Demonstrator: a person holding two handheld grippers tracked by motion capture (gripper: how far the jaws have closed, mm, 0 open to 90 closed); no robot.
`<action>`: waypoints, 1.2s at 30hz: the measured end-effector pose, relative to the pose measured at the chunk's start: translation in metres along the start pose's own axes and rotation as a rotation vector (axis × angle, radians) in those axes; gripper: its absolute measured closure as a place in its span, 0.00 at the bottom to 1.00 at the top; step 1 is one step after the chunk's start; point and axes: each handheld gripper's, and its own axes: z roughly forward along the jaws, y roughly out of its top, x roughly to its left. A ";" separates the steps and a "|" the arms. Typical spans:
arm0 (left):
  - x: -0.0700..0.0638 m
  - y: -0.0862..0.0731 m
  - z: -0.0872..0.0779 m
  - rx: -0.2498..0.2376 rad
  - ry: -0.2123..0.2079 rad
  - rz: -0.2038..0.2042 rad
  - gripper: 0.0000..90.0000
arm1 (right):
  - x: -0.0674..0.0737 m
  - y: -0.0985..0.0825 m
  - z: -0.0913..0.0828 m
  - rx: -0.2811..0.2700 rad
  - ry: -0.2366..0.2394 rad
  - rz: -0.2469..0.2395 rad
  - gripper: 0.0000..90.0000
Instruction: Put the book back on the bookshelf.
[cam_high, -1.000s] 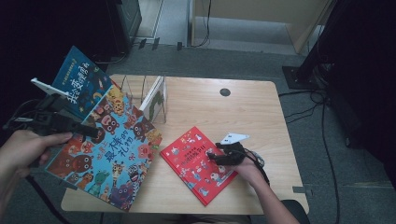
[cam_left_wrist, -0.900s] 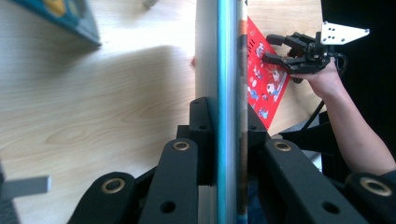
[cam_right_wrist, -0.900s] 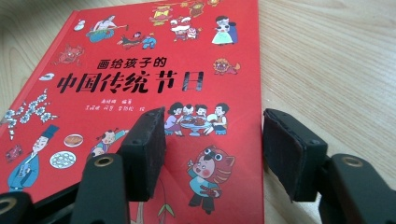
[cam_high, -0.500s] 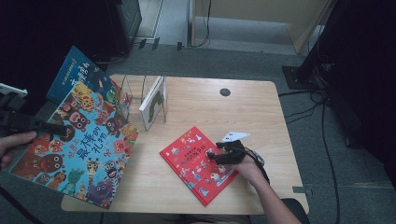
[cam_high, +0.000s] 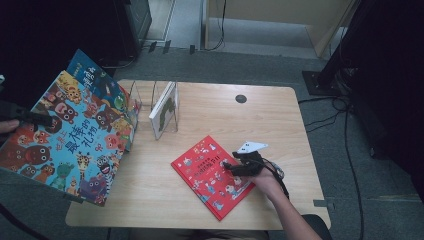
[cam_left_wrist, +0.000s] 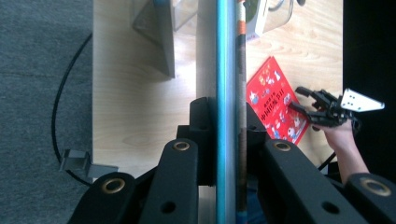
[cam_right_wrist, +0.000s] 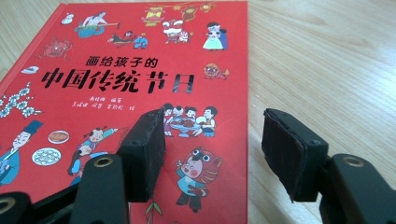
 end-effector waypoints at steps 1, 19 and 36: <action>-0.001 0.003 -0.001 -0.001 0.004 0.005 0.91 | 0.000 0.000 -0.001 -0.007 -0.001 0.003 0.45; -0.003 0.053 0.024 -0.048 0.083 -0.015 0.91 | 0.026 -0.002 0.000 -0.020 0.047 -0.086 0.46; -0.018 0.090 0.073 -0.059 0.140 0.060 0.91 | 0.035 -0.009 0.001 -0.047 0.043 -0.106 0.46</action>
